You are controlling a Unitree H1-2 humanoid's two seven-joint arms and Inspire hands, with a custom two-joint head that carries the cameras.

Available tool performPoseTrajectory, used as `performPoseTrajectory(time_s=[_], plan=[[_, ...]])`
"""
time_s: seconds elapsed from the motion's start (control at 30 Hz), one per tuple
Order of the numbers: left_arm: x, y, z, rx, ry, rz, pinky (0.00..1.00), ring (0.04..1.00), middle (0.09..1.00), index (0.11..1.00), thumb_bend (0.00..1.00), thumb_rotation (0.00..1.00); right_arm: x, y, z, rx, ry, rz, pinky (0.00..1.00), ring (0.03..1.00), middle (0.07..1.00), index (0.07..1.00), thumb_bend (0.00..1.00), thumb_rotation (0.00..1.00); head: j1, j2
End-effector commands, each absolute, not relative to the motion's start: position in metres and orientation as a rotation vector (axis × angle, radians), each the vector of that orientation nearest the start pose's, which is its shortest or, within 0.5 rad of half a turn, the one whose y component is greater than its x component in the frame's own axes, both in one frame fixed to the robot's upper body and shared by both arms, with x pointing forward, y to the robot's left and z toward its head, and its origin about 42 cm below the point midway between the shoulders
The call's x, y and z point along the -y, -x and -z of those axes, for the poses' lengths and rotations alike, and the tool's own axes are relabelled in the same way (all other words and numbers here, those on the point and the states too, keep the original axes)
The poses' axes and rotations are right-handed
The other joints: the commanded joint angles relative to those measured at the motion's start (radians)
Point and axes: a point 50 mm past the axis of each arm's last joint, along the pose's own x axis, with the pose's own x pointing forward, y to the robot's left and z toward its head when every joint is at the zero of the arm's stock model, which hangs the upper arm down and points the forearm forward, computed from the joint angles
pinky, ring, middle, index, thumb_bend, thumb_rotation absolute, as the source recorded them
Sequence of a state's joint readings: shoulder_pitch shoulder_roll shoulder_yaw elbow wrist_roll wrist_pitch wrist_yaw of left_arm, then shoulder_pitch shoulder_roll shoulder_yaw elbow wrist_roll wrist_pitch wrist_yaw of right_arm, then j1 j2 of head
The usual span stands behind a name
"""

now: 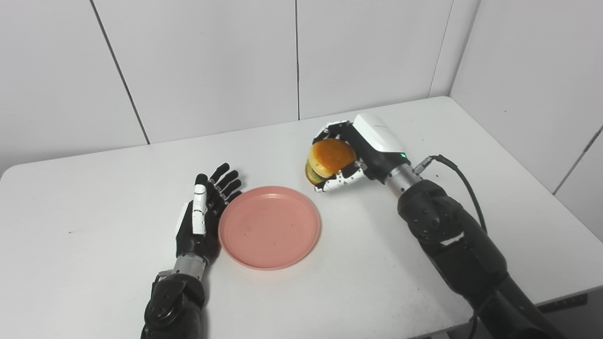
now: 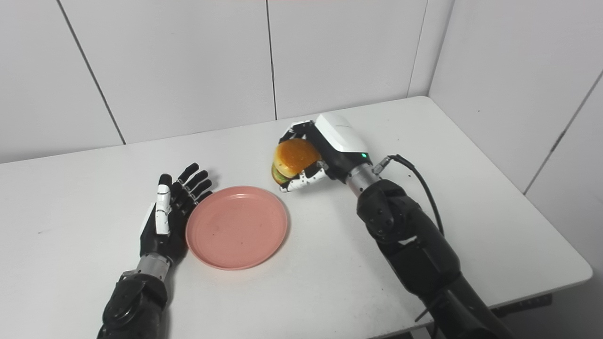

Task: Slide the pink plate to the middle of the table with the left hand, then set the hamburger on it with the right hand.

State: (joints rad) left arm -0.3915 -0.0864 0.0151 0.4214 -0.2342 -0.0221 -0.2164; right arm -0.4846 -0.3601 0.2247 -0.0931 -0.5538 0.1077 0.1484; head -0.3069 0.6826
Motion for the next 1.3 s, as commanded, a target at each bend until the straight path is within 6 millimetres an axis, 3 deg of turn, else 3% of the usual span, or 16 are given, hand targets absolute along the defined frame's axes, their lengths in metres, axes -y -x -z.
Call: performPoseTrajectory(time_s=[0.0, 0.07, 0.17, 0.3, 0.43, 0.5, 0.7, 0.77, 0.87, 0.93, 1.0, 1.1, 1.13, 1.27], plan=[[-0.130, -0.392, -0.103, -0.066, 0.302, 0.319, 0.86, 0.879, 0.859, 0.838, 0.63, 1.00, 0.205, -0.404, -0.298, 0.537, 0.961, -0.196, 0.14, 0.207, 0.471, 0.483, 0.52, 0.00, 0.007, 0.003], [-0.129, -0.391, -0.104, -0.068, 0.301, 0.317, 0.87, 0.880, 0.860, 0.840, 0.63, 1.00, 0.196, -0.405, -0.297, 0.548, 0.947, -0.215, 0.15, 0.218, 0.471, 0.483, 0.52, 0.00, 0.013, 0.007], [-0.128, -0.390, -0.105, -0.072, 0.298, 0.314, 0.87, 0.880, 0.856, 0.838, 0.63, 1.00, 0.183, -0.407, -0.293, 0.558, 0.924, -0.250, 0.25, 0.334, 0.449, 0.508, 0.52, 0.00, 0.021, 0.012], [-0.127, -0.389, -0.106, -0.070, 0.308, 0.309, 0.85, 0.875, 0.854, 0.839, 0.62, 0.99, 0.164, -0.407, -0.287, 0.565, 0.922, -0.305, 0.32, 0.390, 0.455, 0.507, 0.52, 0.00, 0.040, 0.020], [-0.124, -0.388, -0.107, -0.062, 0.313, 0.311, 0.84, 0.872, 0.855, 0.840, 0.62, 0.99, 0.150, -0.407, -0.283, 0.551, 0.921, -0.353, 0.30, 0.365, 0.435, 0.508, 0.52, 0.00, 0.077, 0.028], [-0.122, -0.388, -0.107, -0.057, 0.311, 0.313, 0.82, 0.868, 0.857, 0.841, 0.62, 1.00, 0.146, -0.406, -0.281, 0.545, 0.937, -0.370, 0.24, 0.311, 0.410, 0.511, 0.52, 0.00, 0.096, 0.032], [-0.114, -0.386, -0.109, -0.060, 0.304, 0.307, 0.84, 0.865, 0.854, 0.840, 0.63, 1.00, 0.141, -0.406, -0.267, 0.549, 0.974, -0.414, 0.22, 0.305, 0.403, 0.512, 0.52, 0.00, 0.155, 0.043], [-0.112, -0.386, -0.110, -0.057, 0.303, 0.307, 0.84, 0.867, 0.856, 0.841, 0.64, 1.00, 0.142, -0.405, -0.262, 0.547, 0.980, -0.424, 0.20, 0.274, 0.458, 0.489, 0.52, 0.00, 0.172, 0.045], [-0.107, -0.384, -0.112, -0.059, 0.302, 0.304, 0.84, 0.864, 0.852, 0.837, 0.65, 0.98, 0.145, -0.403, -0.257, 0.537, 0.991, -0.440, 0.19, 0.254, 0.471, 0.483, 0.52, 0.00, 0.196, 0.048], [-0.106, -0.384, -0.112, -0.062, 0.310, 0.304, 0.84, 0.866, 0.854, 0.838, 0.66, 0.97, 0.147, -0.403, -0.253, 0.537, 0.998, -0.447, 0.20, 0.264, 0.472, 0.483, 0.52, 0.00, 0.204, 0.049], [-0.105, -0.384, -0.112, -0.063, 0.316, 0.306, 0.84, 0.867, 0.855, 0.838, 0.67, 0.96, 0.149, -0.403, -0.249, 0.544, 1.000, -0.458, 0.21, 0.270, 0.413, 0.496, 0.52, 0.00, 0.207, 0.050], [-0.105, -0.384, -0.112, -0.058, 0.316, 0.309, 0.83, 0.857, 0.847, 0.836, 0.66, 0.96, 0.153, -0.404, -0.243, 0.552, 0.998, -0.477, 0.19, 0.248, 0.465, 0.484, 0.52, 0.00, 0.207, 0.050], [-0.105, -0.384, -0.113, -0.058, 0.315, 0.308, 0.83, 0.856, 0.847, 0.837, 0.66, 0.96, 0.154, -0.405, -0.242, 0.552, 1.004, -0.486, 0.19, 0.253, 0.425, 0.495, 0.52, 0.00, 0.206, 0.051], [-0.104, -0.385, -0.114, -0.063, 0.314, 0.310, 0.86, 0.873, 0.864, 0.849, 0.66, 0.98, 0.157, -0.406, -0.237, 0.530, 1.032, -0.504, 0.22, 0.292, 0.415, 0.509, 0.52, 0.00, 0.205, 0.052]])
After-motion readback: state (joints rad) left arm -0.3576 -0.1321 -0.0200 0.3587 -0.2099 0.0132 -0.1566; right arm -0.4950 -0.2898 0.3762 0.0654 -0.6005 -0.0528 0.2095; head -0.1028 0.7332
